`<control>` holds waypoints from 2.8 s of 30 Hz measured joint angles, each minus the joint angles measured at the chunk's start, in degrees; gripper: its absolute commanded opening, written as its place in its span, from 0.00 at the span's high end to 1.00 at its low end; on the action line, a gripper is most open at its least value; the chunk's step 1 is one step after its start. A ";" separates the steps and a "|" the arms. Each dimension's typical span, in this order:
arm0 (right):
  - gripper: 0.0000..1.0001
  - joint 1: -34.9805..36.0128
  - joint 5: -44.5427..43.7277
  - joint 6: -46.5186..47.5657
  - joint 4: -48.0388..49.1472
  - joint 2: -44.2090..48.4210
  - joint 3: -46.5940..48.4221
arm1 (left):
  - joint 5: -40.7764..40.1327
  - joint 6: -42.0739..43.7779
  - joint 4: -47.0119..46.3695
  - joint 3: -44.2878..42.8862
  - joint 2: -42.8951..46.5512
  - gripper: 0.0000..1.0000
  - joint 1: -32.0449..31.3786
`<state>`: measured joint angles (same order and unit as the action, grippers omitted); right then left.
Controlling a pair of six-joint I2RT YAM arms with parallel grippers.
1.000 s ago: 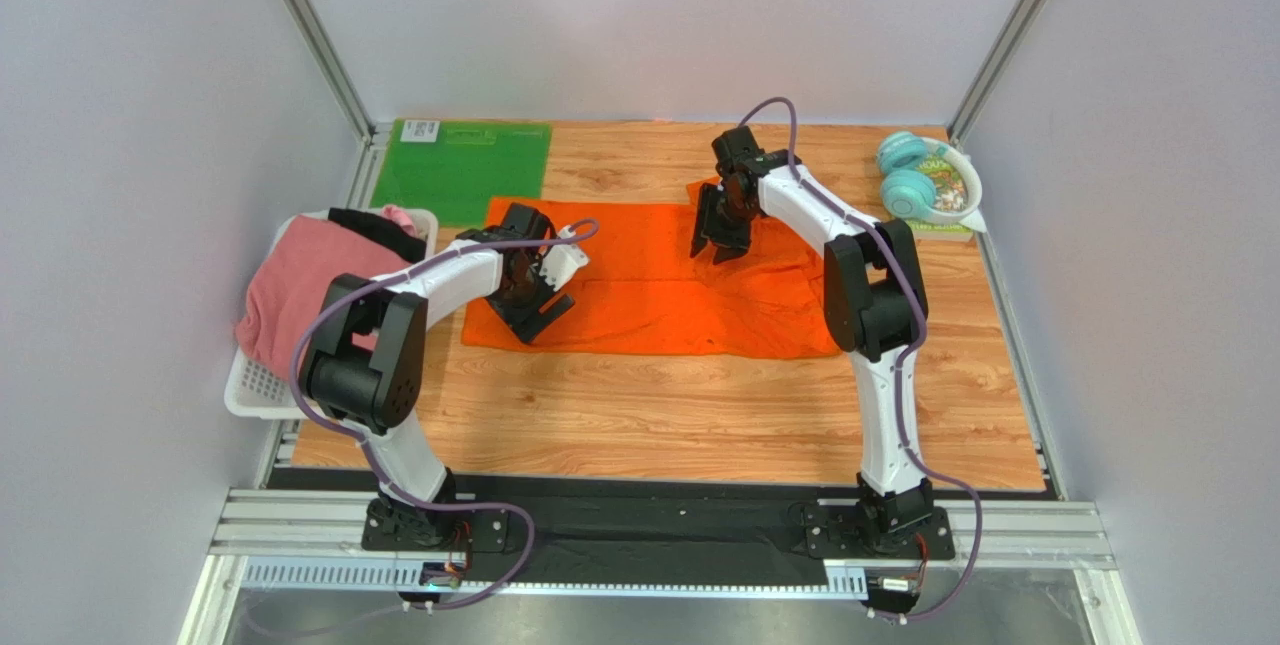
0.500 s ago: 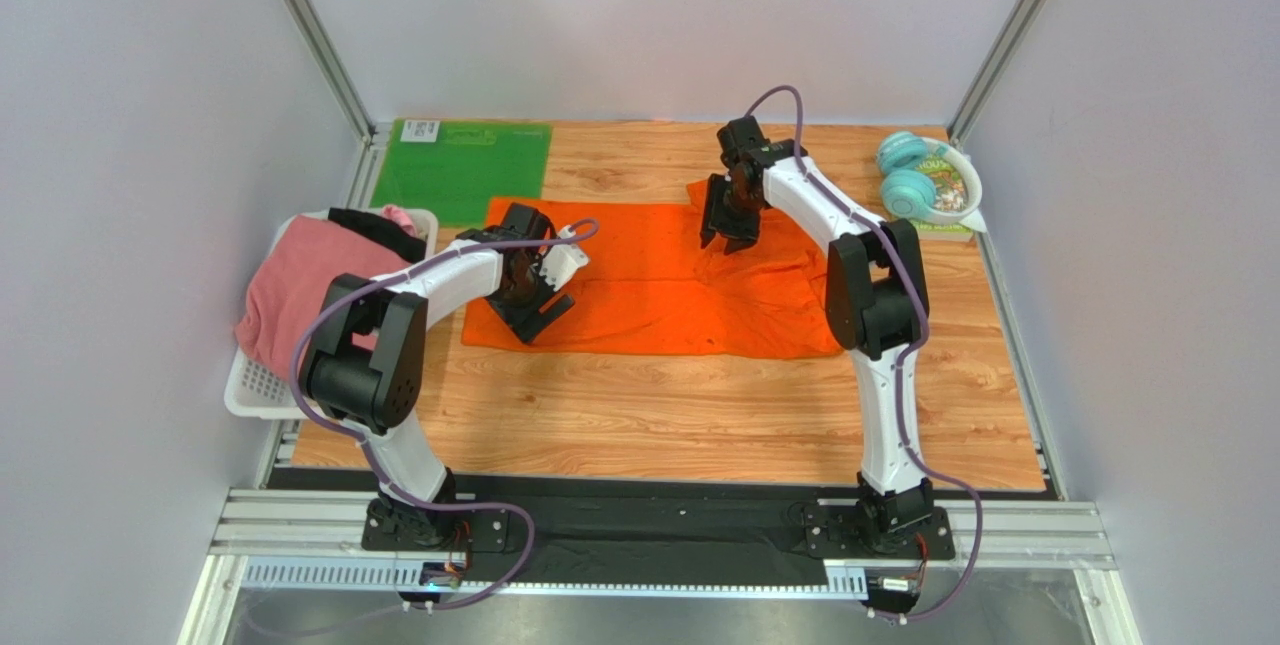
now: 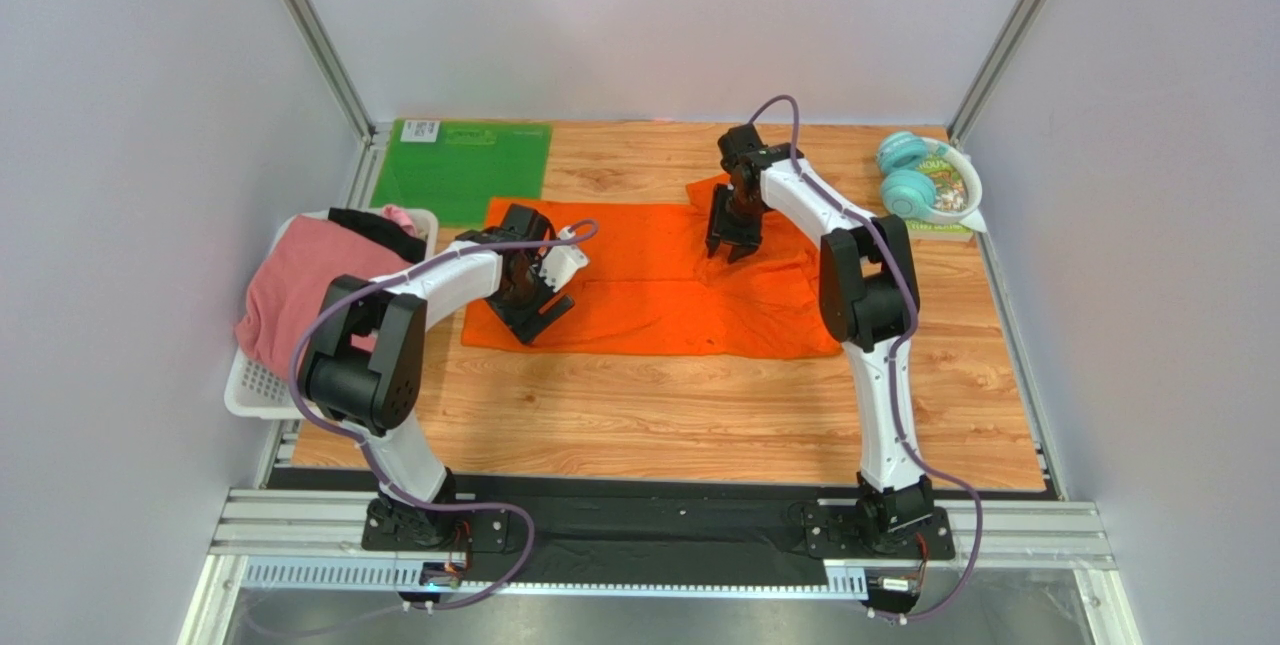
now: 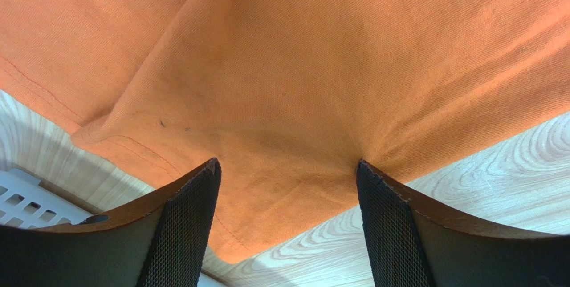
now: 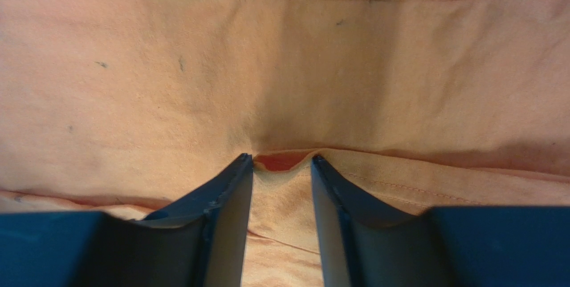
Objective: Fold and stack the t-shirts
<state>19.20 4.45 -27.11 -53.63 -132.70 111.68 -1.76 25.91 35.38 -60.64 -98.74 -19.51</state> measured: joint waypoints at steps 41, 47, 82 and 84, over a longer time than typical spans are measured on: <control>0.46 -0.15 3.82 1.20 2.27 3.32 -1.22 | -0.02 0.02 0.00 0.13 0.15 0.19 -0.02; 0.45 -0.87 4.00 1.68 1.55 1.79 0.15 | 0.00 0.04 0.17 0.17 0.17 0.20 -0.02; 0.49 -6.97 38.27 -15.06 27.93 1.49 -17.25 | 0.22 0.07 0.76 0.46 0.48 0.20 -0.02; 0.48 -6.97 39.82 -15.04 27.17 -0.17 -15.39 | 0.22 0.07 0.87 0.66 0.63 0.20 -0.02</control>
<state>12.23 44.27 -42.15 -26.46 -132.88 96.29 -1.54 25.98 36.25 -59.99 -98.10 -19.53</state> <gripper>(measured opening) 0.513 0.804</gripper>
